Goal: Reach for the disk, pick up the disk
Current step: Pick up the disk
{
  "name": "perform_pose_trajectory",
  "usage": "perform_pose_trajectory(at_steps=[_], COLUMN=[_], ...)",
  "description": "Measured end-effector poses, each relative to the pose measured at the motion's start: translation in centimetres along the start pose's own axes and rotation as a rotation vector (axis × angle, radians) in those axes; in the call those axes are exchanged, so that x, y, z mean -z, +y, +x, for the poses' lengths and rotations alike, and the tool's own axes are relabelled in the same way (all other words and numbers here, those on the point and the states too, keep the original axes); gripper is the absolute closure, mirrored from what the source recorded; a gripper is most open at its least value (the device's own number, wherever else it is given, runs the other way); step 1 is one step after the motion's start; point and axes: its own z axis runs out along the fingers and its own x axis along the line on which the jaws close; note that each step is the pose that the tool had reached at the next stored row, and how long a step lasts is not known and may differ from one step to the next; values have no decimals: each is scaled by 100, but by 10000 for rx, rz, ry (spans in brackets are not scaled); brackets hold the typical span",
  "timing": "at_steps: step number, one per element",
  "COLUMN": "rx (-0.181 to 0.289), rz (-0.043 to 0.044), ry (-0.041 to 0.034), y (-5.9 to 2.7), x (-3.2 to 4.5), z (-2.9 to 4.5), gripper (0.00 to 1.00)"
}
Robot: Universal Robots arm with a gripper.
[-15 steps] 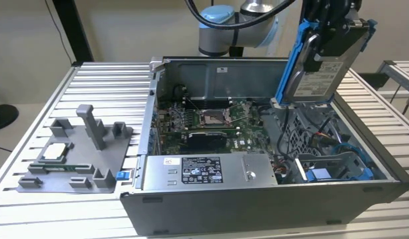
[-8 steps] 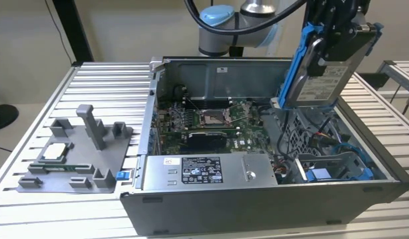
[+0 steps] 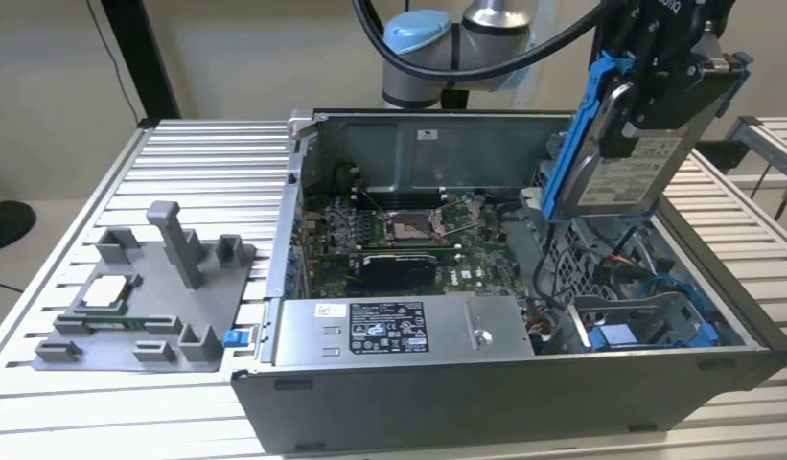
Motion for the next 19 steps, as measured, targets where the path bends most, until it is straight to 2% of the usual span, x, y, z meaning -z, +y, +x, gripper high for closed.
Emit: perform_pose_trajectory(at_steps=[19], rx=[-2], rz=[-8], ry=[1], y=[-11], x=[12], z=[332], gripper=[100])
